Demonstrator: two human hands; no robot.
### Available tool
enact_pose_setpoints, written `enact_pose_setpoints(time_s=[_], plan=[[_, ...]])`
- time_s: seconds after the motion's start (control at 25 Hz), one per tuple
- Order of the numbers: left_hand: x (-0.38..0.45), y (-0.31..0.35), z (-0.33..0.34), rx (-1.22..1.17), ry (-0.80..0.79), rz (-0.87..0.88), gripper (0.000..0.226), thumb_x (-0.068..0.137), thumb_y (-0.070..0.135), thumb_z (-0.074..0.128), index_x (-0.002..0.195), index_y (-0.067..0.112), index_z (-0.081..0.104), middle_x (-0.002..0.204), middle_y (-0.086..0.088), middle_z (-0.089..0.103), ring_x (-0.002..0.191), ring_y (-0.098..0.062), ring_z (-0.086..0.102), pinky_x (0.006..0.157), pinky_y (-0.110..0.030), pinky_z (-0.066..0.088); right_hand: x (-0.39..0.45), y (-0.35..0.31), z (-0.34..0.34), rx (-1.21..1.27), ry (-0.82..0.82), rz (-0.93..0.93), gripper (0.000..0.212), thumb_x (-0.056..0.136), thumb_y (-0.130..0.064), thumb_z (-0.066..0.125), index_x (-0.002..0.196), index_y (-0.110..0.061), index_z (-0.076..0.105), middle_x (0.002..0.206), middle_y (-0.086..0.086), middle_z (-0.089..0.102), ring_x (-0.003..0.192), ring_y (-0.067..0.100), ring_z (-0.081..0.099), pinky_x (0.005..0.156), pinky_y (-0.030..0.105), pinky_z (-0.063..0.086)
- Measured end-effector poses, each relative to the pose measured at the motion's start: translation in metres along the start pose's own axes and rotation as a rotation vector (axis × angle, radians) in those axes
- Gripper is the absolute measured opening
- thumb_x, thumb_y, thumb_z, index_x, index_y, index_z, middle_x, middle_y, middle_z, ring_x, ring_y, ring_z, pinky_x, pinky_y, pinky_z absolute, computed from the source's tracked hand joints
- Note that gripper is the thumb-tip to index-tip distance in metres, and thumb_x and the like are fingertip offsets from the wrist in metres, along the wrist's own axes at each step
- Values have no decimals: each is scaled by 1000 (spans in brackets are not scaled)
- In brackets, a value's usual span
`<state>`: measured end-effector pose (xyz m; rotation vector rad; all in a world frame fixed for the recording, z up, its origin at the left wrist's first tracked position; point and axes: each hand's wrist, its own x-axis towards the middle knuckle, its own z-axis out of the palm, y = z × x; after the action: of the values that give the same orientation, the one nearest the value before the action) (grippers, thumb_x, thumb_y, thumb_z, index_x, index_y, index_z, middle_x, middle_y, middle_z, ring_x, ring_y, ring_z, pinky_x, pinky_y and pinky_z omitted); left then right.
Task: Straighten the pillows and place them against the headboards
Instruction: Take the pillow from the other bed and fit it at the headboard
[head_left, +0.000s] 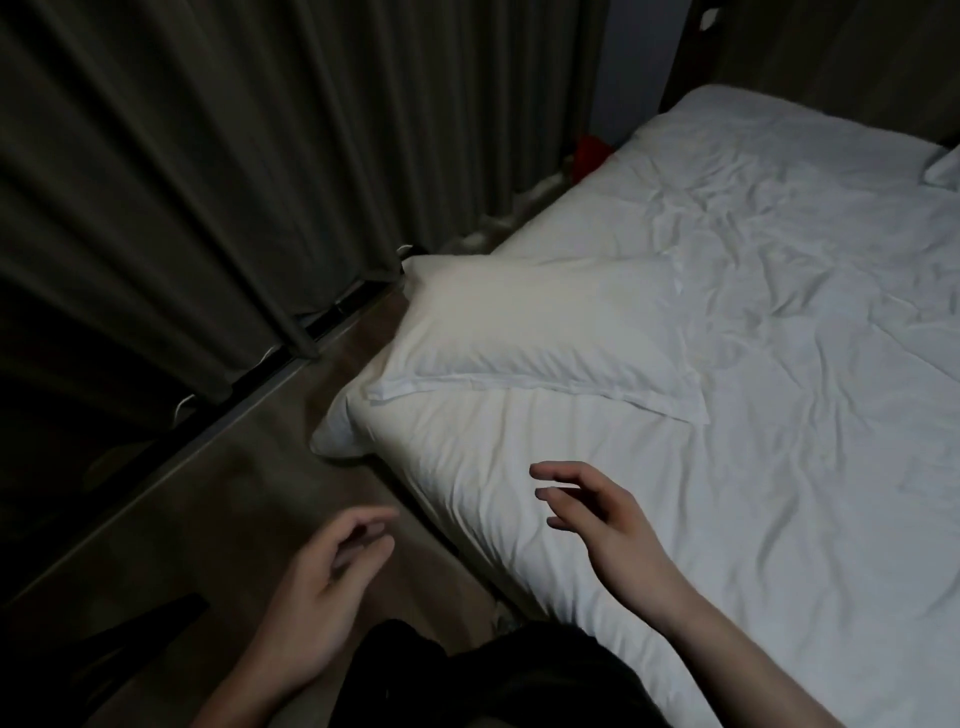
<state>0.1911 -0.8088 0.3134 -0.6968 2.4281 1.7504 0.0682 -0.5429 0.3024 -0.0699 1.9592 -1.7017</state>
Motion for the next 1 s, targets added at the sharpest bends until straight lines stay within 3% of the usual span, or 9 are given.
enact_pose_setpoints(time_s=[0.24,0.4,0.48,0.52,0.6,0.68,0.8,0.92,1.0], plan=[[131,16,-47,10,-146,27,22,98,14,67,111,29,77,111,14,77,111,3,69,90,-7,49,66,-6,30,39,152,74,23,102,-22,62,114,-36,75,117,-8,74,113,14,69,106,50,53],[237,27,-88,70,-325,109,23,92,36,70,115,36,74,115,6,75,111,-1,68,95,-24,53,87,23,89,92,318,221,24,98,-21,67,113,-37,76,102,6,78,100,24,72,102,53,54],[282,30,-111,100,-411,120,28,87,42,66,113,37,74,114,9,73,111,-1,67,93,-20,50,98,23,131,112,380,278,26,97,-19,68,110,-40,76,95,13,77,87,29,70,93,40,58],[300,32,-120,119,-456,124,25,88,38,67,112,36,75,113,12,73,111,-1,66,90,-16,49,105,16,148,160,410,291,27,97,-17,68,107,-41,77,95,13,78,81,25,69,86,30,56],[331,29,-135,184,-545,128,19,94,29,69,111,36,75,111,12,74,110,-1,67,87,-13,50,119,-3,172,255,464,306,27,98,-15,68,106,-39,77,96,10,80,82,15,71,81,25,50],[360,22,-147,244,-594,110,19,92,37,69,110,41,74,110,4,74,107,-3,68,89,-21,52,136,-11,188,262,522,289,24,97,-18,69,110,-37,77,101,5,79,86,13,72,85,29,52],[386,11,-159,321,-620,75,38,77,58,65,110,43,74,110,-2,74,104,-5,70,91,-25,53,168,-19,196,258,635,232,22,96,-21,70,113,-34,77,109,5,76,100,22,72,99,47,55],[406,3,-158,362,-590,41,18,93,36,70,110,31,76,108,0,76,99,3,70,82,-10,51,205,-24,187,273,618,192,30,88,-46,75,115,-33,76,110,4,77,105,25,71,100,53,55],[424,-4,-160,372,-574,14,13,99,18,67,106,24,75,100,3,77,89,11,68,73,-4,48,227,-25,187,252,613,184,20,94,-33,71,114,-32,76,113,-4,77,108,21,70,97,48,58]])
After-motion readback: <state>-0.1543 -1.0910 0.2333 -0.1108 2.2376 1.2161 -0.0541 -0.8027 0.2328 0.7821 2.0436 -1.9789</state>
